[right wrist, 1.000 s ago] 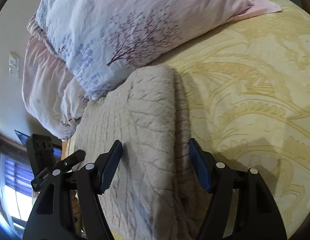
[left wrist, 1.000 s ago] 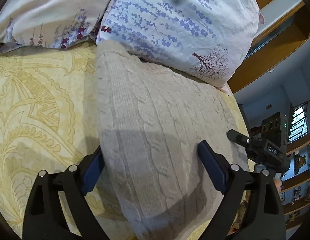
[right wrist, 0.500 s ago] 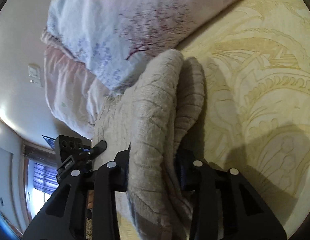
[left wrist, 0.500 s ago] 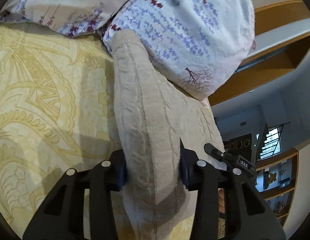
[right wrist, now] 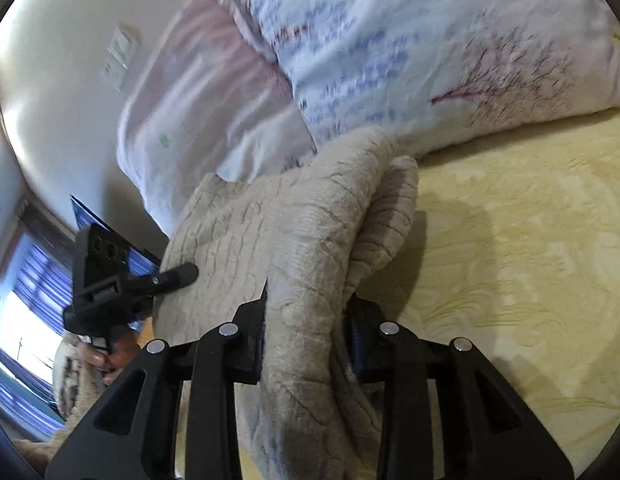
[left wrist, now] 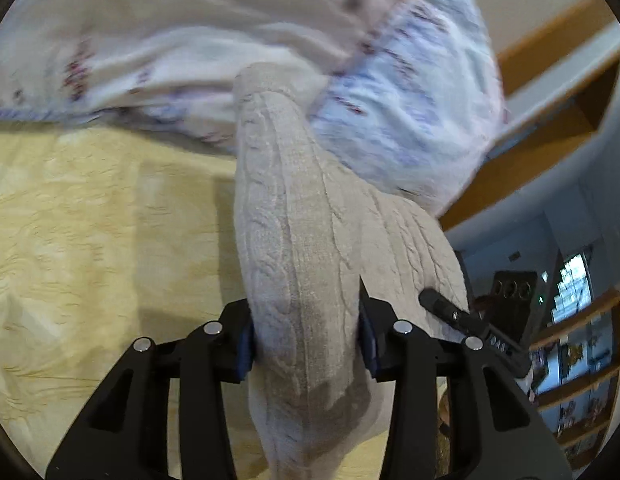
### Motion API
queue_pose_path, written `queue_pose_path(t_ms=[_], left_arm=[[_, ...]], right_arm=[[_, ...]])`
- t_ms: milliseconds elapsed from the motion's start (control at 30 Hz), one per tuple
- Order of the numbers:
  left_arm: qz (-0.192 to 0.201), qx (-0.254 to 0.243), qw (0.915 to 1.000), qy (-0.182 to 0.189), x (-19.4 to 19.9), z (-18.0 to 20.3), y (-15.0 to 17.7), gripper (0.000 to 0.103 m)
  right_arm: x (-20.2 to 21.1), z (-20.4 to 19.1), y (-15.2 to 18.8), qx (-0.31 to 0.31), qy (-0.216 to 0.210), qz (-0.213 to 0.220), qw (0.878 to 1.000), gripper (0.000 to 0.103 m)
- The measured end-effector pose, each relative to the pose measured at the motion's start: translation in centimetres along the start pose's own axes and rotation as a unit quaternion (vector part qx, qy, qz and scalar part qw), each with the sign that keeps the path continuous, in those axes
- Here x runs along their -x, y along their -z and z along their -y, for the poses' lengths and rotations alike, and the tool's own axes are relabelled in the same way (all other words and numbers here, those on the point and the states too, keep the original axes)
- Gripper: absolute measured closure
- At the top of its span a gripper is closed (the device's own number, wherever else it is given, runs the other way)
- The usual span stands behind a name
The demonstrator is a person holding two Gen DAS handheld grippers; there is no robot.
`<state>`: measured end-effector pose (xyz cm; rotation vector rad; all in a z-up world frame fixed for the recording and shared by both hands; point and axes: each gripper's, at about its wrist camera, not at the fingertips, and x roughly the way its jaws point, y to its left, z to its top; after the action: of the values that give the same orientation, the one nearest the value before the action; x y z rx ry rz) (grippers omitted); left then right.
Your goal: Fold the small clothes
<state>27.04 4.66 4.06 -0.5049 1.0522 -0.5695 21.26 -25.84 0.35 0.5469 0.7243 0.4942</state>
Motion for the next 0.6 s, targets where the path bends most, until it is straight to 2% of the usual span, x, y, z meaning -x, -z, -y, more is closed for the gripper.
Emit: queue_pose_path(t_ms=[67,100,167,233,400,533,600], left_arm=[[-0.018,0.028,0.9990,-0.030,-1.3,-2.0,0.2,0.059],[-0.019,0.045,0.9984,-0.027,-1.7,-3.3,0.5,0.054],[-0.016,0.071,0.9974,0.001,-2.0,-4.2,0.6,0.053],[-0.012,0.073,0.9973,-0.001,-1.7,-4.1,0.7,0.052],[0.040,0.009,0.9975,-0.057,1.5,-1.6,1.5,0.050],[0.075,-0.051,0.9944,-0.054,3.5,1.5,2.6,0.044],[0.076,-0.086,0.9923,-0.046,3.9,3.3,3.8,0.040]], right_arm=[[-2.5,1.2,0.6,-0.025,0.023,-0.037,0.999,0.066],[-3.1,1.8,0.8,-0.035,0.033,-0.042,0.998,0.061],[-3.3,3.0,0.9,-0.064,0.010,-0.043,0.997,0.060],[-2.7,3.5,0.6,-0.080,0.003,-0.048,0.996,0.056],[0.5,4.1,-0.5,-0.088,0.009,-0.008,0.996,0.054],[1.2,4.1,-0.9,-0.097,0.009,0.004,0.995,0.054],[0.7,3.8,-1.1,-0.092,0.007,-0.001,0.996,0.055]])
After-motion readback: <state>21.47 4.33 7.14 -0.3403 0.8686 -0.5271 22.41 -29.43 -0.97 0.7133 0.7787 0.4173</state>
